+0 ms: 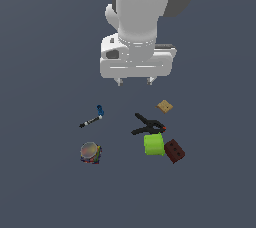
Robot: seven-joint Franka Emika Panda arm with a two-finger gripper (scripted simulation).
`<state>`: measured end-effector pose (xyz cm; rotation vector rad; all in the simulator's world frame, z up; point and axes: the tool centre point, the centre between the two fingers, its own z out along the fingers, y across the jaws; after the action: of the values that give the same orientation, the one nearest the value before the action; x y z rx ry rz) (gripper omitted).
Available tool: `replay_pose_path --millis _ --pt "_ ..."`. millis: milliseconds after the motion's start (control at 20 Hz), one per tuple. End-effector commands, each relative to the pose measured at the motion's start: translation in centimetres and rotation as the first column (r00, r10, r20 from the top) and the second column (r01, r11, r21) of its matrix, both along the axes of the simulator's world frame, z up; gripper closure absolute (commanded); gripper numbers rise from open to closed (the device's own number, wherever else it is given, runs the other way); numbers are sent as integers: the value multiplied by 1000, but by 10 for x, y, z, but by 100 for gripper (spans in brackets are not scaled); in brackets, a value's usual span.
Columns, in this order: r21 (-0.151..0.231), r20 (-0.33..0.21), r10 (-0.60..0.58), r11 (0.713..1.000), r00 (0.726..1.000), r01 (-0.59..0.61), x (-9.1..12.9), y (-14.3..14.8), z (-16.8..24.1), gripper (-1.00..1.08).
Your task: Pick up a designated object from a clutter of objects.
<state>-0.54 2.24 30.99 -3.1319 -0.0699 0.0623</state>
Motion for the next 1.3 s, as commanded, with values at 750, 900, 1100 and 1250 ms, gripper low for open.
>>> replay_pose_path --millis 750,900,1100,1250 --pt "-18 14 34 999 999 -34 6 18 4 -92" --pt "-16 14 30 999 999 -30 6 15 -1 -92" --pt "-11 15 18 1000 1000 -18 7 4 -14 -92" --pt "-6 16 5 1000 1000 -5 7 -7 -29 -92"
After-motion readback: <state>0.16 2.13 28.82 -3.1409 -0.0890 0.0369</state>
